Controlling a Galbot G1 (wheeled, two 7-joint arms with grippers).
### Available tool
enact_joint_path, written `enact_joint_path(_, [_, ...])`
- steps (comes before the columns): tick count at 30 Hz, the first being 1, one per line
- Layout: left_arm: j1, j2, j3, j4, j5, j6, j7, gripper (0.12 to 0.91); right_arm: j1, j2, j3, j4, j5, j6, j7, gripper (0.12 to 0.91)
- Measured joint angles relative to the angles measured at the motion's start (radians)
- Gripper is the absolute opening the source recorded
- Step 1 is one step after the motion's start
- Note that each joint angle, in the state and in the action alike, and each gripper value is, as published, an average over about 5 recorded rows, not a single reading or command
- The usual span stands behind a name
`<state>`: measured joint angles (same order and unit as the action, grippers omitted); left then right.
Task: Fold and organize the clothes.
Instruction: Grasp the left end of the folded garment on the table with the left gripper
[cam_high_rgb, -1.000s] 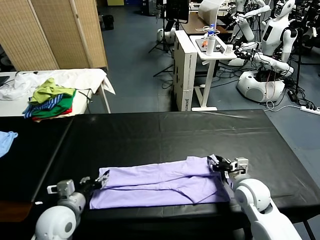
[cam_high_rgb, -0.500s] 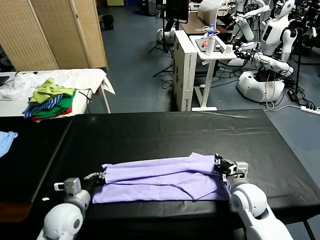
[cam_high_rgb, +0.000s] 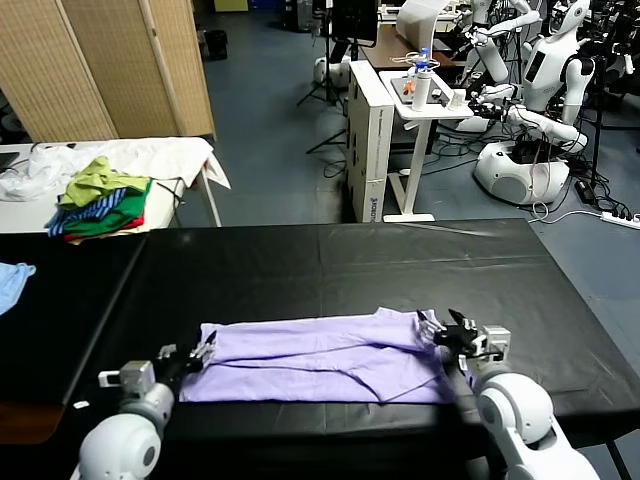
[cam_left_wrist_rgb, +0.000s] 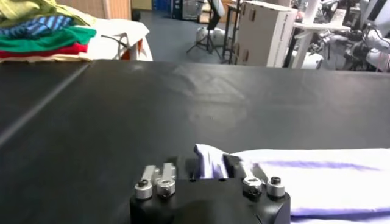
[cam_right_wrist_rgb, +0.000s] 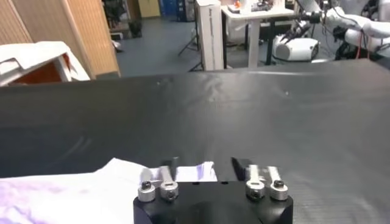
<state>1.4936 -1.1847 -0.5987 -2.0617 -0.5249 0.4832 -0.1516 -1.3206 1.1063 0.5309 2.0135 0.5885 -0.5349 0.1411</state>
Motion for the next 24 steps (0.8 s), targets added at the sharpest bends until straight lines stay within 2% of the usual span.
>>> enact_joint_path(9, [0.057,-0.048,-0.040,-0.008,-0.035,-0.026,0.033,0.907,-0.096,-0.010,0.079,0.066,0.038,0.038,-0.032,0.907])
enact_joint_path(20, [0.077,-0.089,-0.052,0.001,-0.079,-0.031,0.041,0.907,-0.178,-0.001,0.124,0.113,0.038,0.043,-0.034,0.907])
enact_joint_path(22, [0.081,-0.095,-0.051,0.001,-0.079,-0.033,0.046,0.898,-0.179,0.000,0.123,0.115,0.037,0.043,-0.033,0.907])
enact_joint_path(24, [0.085,-0.100,-0.051,0.002,-0.078,-0.037,0.052,0.850,-0.179,0.000,0.122,0.118,0.036,0.042,-0.033,0.907])
